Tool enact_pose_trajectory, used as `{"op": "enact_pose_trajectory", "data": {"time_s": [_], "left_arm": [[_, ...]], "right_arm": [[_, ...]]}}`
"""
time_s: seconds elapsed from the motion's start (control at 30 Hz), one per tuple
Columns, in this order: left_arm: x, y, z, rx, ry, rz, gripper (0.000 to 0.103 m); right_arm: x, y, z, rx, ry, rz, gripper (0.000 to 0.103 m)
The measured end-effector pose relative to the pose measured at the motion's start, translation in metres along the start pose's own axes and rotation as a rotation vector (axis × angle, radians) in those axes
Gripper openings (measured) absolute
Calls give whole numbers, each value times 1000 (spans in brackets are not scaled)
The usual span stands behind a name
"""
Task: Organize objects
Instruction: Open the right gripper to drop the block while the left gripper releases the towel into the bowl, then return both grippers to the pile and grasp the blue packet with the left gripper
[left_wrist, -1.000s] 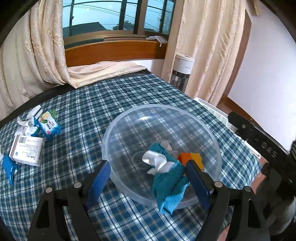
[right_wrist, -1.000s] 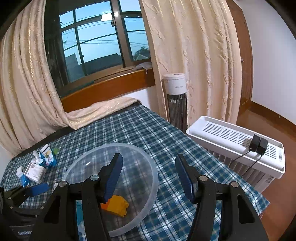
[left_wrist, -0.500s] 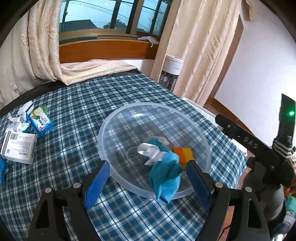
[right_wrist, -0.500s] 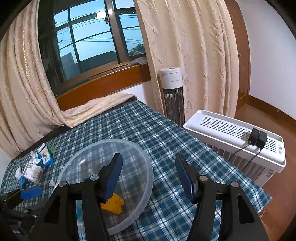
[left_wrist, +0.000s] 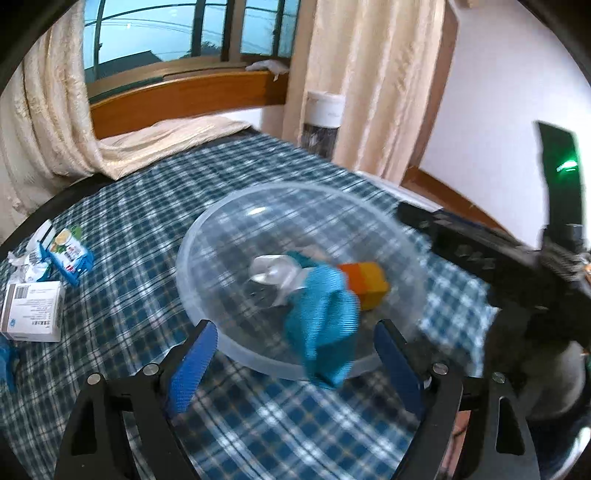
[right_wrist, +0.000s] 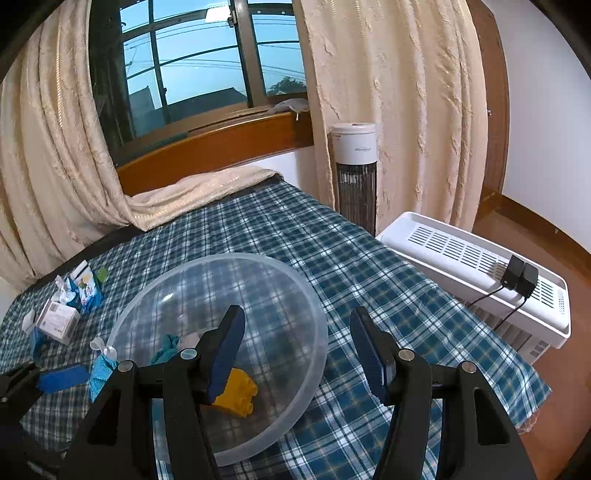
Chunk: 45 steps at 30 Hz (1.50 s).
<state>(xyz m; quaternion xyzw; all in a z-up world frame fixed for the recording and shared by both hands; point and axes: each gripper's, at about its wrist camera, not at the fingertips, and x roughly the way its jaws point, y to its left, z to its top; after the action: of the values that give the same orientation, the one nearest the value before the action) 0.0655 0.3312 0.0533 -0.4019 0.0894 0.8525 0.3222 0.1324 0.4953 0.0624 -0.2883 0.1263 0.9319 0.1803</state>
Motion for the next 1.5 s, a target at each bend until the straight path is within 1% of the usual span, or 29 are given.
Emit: {"op": "enact_pose_trajectory", "data": {"time_s": [0.07, 0.17, 0.33, 0.43, 0.47, 0.63, 0.73, 0.9, 1.0, 1.1, 1.2, 1.33, 1.5], "left_arm": [[4, 8, 2, -18, 4, 21, 90], [3, 19, 8, -41, -15, 69, 90], [10, 30, 22, -21, -61, 207, 90], [21, 37, 29, -15, -70, 270, 90], [27, 39, 31, -20, -65, 279, 90], [43, 48, 37, -57, -37, 260, 90], [43, 54, 40, -76, -32, 224, 90], [36, 63, 42, -98, -24, 180, 90], [28, 71, 42, -115, -29, 160, 90], [15, 81, 41, -137, -44, 146, 92], [-1, 94, 38, -151, -66, 157, 94], [-24, 117, 30, -175, -100, 200, 97], [-46, 152, 14, -225, -118, 253, 99]], "right_arm": [[2, 0, 0, 2, 3, 2, 61], [4, 1, -1, 2, 10, 5, 61], [4, 4, -2, 0, 12, 12, 61], [3, 6, -3, -3, 10, 17, 61], [2, 7, -4, -7, 9, 19, 61], [4, 13, -7, -19, 11, 28, 61], [6, 16, -10, -16, 17, 39, 61], [4, 26, -12, -19, 18, 63, 61], [-1, 36, -12, -29, 5, 75, 61], [-3, 45, -8, -6, 4, 103, 62], [-2, 62, -5, -6, 9, 135, 66], [2, 99, -2, -49, 24, 185, 67], [7, 140, -4, -86, 55, 259, 73]]}}
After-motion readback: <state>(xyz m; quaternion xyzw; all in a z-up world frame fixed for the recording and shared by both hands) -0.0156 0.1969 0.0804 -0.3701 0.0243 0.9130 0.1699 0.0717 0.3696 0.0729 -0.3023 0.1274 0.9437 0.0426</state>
